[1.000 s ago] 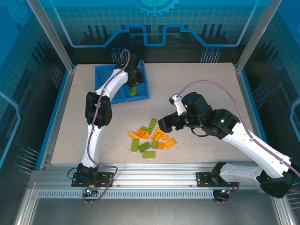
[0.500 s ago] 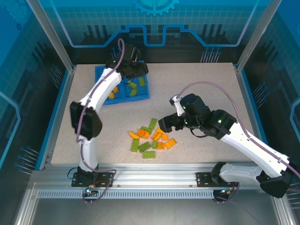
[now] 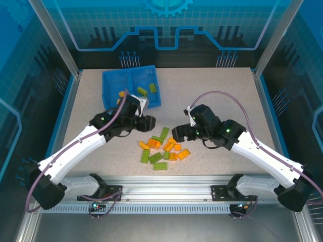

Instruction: Sort the legos into containers by color

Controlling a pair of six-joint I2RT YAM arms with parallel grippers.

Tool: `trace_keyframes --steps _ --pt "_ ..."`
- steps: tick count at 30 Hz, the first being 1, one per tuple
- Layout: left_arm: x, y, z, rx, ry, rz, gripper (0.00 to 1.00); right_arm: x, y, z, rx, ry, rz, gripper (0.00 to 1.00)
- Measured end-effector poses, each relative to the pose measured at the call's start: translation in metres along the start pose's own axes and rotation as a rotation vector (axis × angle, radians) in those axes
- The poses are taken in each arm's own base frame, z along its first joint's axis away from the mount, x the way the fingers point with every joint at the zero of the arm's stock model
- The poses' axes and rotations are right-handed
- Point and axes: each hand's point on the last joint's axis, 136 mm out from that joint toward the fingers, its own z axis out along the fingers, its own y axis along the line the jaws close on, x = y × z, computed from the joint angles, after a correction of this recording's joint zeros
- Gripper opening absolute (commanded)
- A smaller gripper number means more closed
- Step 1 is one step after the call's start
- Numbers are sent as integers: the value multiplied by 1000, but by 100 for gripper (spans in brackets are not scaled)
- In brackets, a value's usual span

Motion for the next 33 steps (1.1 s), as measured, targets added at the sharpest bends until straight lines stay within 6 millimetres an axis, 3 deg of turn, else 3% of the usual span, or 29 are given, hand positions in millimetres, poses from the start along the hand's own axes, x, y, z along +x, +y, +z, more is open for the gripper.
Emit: trace_keyframes --steps 4,12,18,24,33 --pt "44 19 31 -70 166 6 76 3 -3 -2 -1 -5 19 96" --pt "76 7 73 -25 319 69 99 0 -5 -8 2 -30 37 97" --pt "89 10 112 -62 434 70 99 1 -8 -15 5 -50 43 97" --pt "106 16 132 -94 518 66 97 0 -14 -23 13 -75 54 98" --pt "121 23 145 -171 569 75 78 3 -18 -22 23 -71 61 98"
